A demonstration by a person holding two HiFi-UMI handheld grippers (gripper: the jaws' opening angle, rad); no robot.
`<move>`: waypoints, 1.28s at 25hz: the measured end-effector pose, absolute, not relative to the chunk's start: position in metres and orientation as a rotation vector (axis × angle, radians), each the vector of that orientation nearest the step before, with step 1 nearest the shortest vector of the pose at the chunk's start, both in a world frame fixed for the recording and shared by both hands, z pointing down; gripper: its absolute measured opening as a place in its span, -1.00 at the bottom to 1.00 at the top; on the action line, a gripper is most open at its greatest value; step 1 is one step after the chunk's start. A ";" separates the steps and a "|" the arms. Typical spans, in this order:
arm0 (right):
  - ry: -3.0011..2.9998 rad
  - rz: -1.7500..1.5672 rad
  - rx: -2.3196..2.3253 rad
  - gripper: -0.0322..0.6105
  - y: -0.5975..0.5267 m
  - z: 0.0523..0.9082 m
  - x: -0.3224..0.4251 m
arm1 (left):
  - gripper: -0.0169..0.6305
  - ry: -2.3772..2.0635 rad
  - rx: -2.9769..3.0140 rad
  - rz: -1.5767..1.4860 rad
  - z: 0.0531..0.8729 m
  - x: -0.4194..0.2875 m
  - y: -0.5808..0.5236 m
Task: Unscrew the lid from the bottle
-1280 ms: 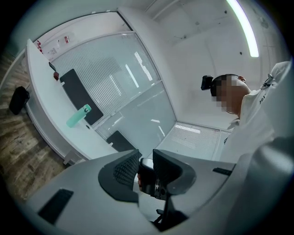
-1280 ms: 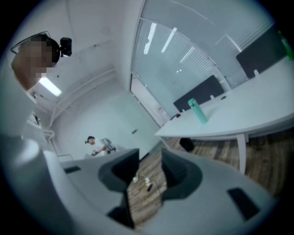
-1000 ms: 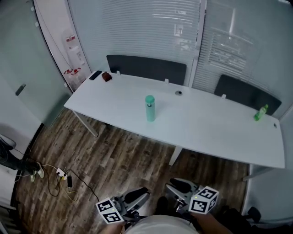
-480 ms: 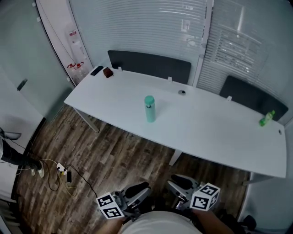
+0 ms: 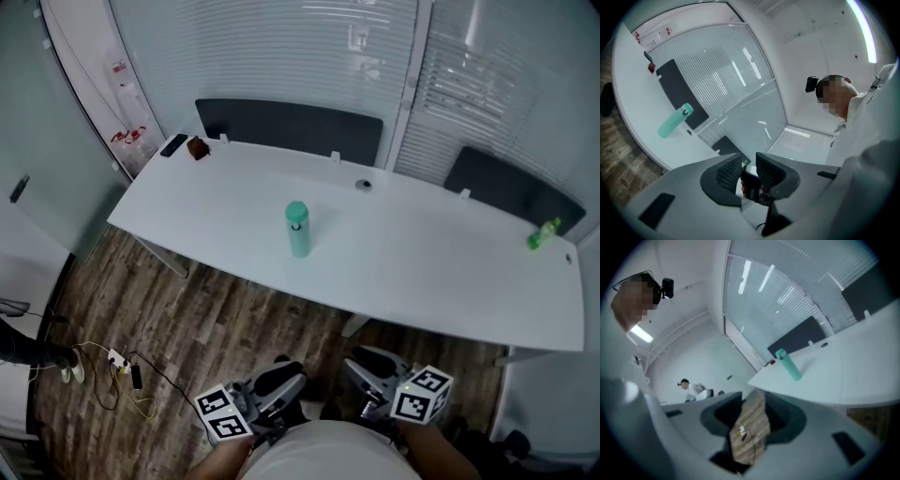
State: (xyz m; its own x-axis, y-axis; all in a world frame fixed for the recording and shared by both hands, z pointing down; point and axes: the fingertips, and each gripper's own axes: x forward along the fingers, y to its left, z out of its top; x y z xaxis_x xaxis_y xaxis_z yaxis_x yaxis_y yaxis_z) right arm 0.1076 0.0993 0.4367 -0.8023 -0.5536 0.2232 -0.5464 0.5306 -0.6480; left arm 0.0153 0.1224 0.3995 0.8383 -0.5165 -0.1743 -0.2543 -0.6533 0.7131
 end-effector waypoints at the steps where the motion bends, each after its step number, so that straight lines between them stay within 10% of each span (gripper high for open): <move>1: 2.735 -1.156 -1.000 -0.44 0.088 0.438 0.103 | -0.66 -0.550 2.300 -0.473 0.400 0.009 0.111; 32: 2.677 -1.154 -1.192 -0.44 -0.067 0.433 0.041 | -0.66 -0.451 2.298 -0.388 0.409 -0.060 -0.060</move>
State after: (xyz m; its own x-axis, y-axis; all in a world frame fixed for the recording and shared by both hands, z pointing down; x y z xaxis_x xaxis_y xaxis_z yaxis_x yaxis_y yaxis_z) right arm 0.0407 -0.0668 0.4329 -0.7133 -0.6407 0.2842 -0.6465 0.4448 -0.6199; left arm -0.0601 -0.0596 0.4087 0.8921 -0.4295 -0.1403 -0.2024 -0.6576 0.7257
